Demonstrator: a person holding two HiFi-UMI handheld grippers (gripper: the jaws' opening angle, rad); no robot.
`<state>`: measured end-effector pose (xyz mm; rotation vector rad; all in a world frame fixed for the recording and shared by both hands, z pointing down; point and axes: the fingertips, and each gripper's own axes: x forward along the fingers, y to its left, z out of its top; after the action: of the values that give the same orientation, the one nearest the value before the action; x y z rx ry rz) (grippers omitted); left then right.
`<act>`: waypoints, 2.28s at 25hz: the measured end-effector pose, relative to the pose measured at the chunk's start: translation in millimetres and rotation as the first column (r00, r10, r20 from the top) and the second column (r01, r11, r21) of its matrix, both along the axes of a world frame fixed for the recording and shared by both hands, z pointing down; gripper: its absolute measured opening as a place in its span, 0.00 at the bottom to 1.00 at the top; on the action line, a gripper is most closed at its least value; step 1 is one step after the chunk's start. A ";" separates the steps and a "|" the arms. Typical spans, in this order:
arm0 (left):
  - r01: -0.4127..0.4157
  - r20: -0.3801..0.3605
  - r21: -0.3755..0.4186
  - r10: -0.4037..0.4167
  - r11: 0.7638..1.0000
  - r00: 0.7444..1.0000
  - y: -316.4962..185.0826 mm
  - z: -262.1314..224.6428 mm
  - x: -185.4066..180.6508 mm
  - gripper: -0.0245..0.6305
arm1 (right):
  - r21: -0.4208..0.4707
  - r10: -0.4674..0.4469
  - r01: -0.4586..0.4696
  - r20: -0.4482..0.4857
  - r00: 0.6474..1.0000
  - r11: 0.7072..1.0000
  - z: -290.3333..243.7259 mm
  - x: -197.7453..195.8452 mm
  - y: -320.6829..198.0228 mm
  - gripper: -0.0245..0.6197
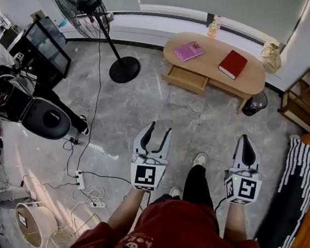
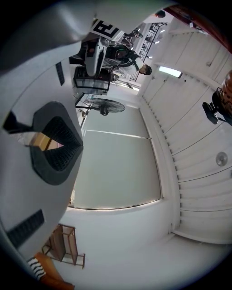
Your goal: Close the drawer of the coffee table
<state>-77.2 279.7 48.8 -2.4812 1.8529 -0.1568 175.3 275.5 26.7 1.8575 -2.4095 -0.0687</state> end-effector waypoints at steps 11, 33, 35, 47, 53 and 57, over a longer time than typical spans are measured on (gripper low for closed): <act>-0.022 0.019 -0.005 0.022 1.000 1.000 -136.1 -2.2 49.9 0.33 | -0.008 0.028 -0.028 0.012 1.000 1.000 0.2 56.6 -143.6 0.03; 0.008 0.015 0.009 -0.008 1.000 1.000 -327.6 -22.4 82.2 0.33 | -0.045 -0.017 0.018 0.019 1.000 0.999 7.7 78.4 -346.5 0.03; 0.002 0.003 0.011 -0.002 1.000 1.000 -339.5 -19.2 70.0 0.33 | -0.045 -0.013 0.013 0.006 1.000 0.999 8.7 66.1 -356.1 0.03; -0.112 0.016 0.052 0.111 0.992 0.994 -413.4 -16.4 -54.4 0.33 | -0.021 0.115 -0.115 -0.012 0.993 0.993 -3.1 -55.1 -396.9 0.03; -0.150 0.036 0.036 0.149 0.988 0.988 -436.9 -8.9 -100.1 0.33 | -0.015 0.158 -0.159 -0.024 0.987 0.987 -6.4 -95.5 -405.8 0.03; -0.157 0.061 0.010 0.156 0.988 0.986 -441.7 1.2 -102.6 0.33 | 0.004 0.153 -0.153 -0.046 0.987 0.988 -9.0 -95.5 -406.1 0.03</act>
<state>-179.8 -162.0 50.0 -2.5680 1.6232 -0.2076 79.8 -130.6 17.7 2.0107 -2.2294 -0.0990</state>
